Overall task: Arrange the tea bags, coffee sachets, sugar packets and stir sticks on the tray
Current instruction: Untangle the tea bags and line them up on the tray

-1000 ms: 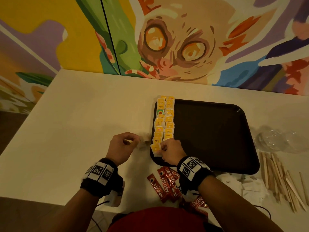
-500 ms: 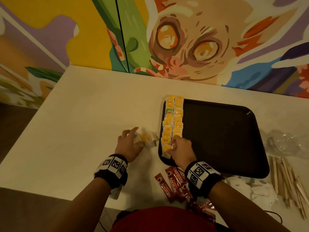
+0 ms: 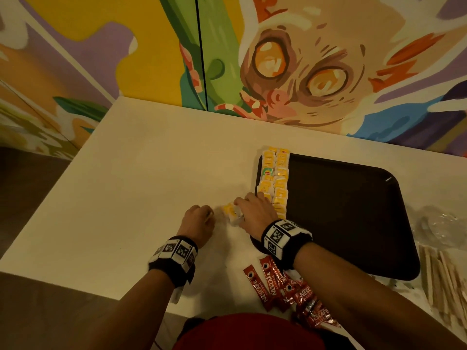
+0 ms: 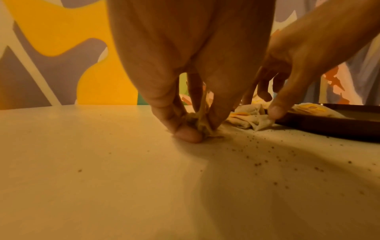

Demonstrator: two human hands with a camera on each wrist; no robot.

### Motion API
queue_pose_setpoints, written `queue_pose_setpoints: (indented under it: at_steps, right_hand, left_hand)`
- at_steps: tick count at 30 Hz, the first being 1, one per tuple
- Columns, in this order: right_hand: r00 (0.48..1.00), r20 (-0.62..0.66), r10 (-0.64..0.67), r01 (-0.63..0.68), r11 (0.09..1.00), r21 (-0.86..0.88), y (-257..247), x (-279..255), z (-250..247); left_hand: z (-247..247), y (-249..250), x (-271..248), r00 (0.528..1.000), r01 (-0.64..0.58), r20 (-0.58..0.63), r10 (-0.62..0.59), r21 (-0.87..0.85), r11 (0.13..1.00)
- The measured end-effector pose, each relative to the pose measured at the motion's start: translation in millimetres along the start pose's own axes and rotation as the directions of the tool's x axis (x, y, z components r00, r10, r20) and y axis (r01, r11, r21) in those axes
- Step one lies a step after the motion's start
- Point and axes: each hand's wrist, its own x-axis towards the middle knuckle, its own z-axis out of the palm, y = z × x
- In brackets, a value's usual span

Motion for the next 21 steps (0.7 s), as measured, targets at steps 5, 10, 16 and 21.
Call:
queue_pose_setpoints:
  at_steps: [5, 10, 16, 21]
  right_hand:
    - [0.998, 0.064, 0.0, 0.002, 1.0, -0.026, -4.8, 11.7, 5.7]
    - [0.999, 0.022, 0.028, -0.032, 0.969, 0.245, -3.2, 6.0, 7.4]
    - [0.993, -0.046, 0.112, -0.075, 0.863, 0.5, -6.2, -3.5, 10.3]
    - [0.979, -0.163, 0.121, 0.005, 0.79, 0.613, -10.0, -13.1, 4.1]
  left_hand:
    - [-12.5, -5.4, -4.7, 0.988, 0.147, -0.017, -0.156, -0.257, 0.955]
    - [-19.3, 0.6, -3.8, 0.903, 0.399, 0.214, -0.372, -0.735, 0.548]
    - [-30.0, 20.7, 1.2, 0.822, 0.484, 0.353, -0.448, -0.847, 0.219]
    - [-27.5, 27.3, 5.7, 0.796, 0.528, 0.429, -0.427, -0.838, 0.141]
